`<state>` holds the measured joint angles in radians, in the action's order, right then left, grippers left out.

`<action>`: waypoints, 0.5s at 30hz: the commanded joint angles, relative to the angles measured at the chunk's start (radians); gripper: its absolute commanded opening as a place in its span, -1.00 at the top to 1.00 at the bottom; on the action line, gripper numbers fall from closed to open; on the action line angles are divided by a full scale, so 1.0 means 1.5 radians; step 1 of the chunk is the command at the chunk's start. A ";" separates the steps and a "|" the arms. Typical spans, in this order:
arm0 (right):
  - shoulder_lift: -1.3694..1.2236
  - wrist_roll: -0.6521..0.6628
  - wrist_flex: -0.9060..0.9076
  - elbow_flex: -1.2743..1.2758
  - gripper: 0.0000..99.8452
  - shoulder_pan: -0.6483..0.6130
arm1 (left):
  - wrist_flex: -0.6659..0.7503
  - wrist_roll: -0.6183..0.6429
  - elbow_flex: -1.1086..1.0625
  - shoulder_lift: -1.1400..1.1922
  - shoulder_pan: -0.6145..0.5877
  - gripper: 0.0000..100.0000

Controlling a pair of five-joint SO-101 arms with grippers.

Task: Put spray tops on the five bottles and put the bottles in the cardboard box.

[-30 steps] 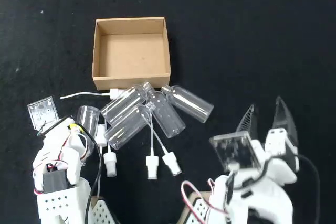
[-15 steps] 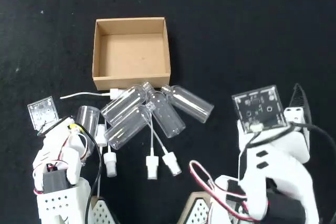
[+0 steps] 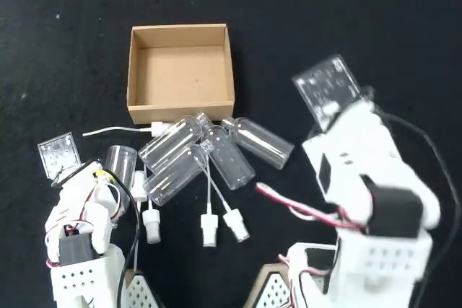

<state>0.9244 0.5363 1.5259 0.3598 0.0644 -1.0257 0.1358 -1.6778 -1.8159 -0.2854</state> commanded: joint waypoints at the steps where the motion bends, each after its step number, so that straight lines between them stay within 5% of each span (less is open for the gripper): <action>1: -0.057 -0.023 -0.001 -0.039 0.53 -0.055 | -0.002 -0.002 -0.015 -0.001 -0.002 0.94; 15: -0.241 -0.028 -0.046 -0.040 0.53 -0.180 | -0.002 -0.002 -0.015 -0.001 -0.002 0.94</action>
<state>0.5838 0.5040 1.4983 0.3552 -0.1749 -1.0257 0.1358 -1.6778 -1.8159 -0.2854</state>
